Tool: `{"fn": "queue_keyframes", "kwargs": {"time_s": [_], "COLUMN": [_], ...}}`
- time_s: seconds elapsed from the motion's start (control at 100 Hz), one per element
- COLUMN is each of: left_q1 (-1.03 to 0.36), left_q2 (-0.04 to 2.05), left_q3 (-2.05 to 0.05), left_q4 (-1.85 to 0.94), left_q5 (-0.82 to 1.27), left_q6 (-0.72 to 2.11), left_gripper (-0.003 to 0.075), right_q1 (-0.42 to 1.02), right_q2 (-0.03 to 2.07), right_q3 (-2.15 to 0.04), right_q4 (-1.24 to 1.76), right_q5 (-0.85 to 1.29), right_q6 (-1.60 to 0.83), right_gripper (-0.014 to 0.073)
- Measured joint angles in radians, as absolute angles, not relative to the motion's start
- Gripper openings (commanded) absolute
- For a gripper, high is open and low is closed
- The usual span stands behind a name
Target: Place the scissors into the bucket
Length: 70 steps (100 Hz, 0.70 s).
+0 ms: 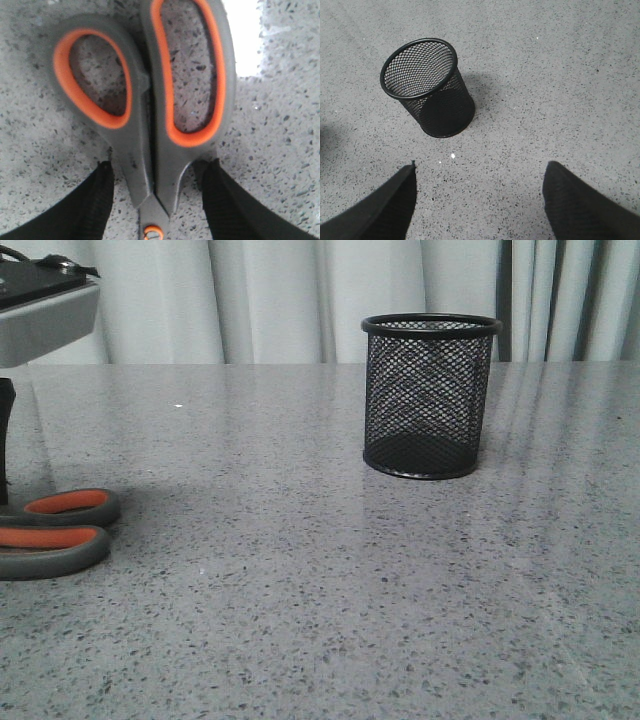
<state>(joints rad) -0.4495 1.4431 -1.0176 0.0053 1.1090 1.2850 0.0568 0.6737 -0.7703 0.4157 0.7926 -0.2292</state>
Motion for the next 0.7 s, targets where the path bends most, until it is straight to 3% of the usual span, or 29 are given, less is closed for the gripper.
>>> {"fn": "queue_keyframes", "kwargs": {"time_s": [0.38,0.5,0.65,0.7], "left_q1": [-0.450,-0.450,-0.450,-0.450], "left_q2": [1.478,1.479,1.479,1.479], "left_q3": [-1.036,-1.036,-1.036,-1.038], "left_q4": [0.005,0.007,0.007,0.007], "left_q5": [1.125,1.139,1.152,1.153], "left_q6": [1.291,1.298,1.311,1.312], "left_gripper": [0.0353,0.0227,-0.0021,-0.0010], "right_q1": [0.057,0.057,0.057,0.057], "right_q2": [0.674,0.674,0.674,0.674], "right_q3": [-0.770,-0.770,-0.770,-0.770], "right_q4": [0.417,0.417,0.417,0.417], "right_q5": [0.794,0.794,0.794,0.794], "right_q6": [-0.229,-0.229,-0.229,-0.229], "right_gripper": [0.0478,0.0478,0.0478,0.0478]}}
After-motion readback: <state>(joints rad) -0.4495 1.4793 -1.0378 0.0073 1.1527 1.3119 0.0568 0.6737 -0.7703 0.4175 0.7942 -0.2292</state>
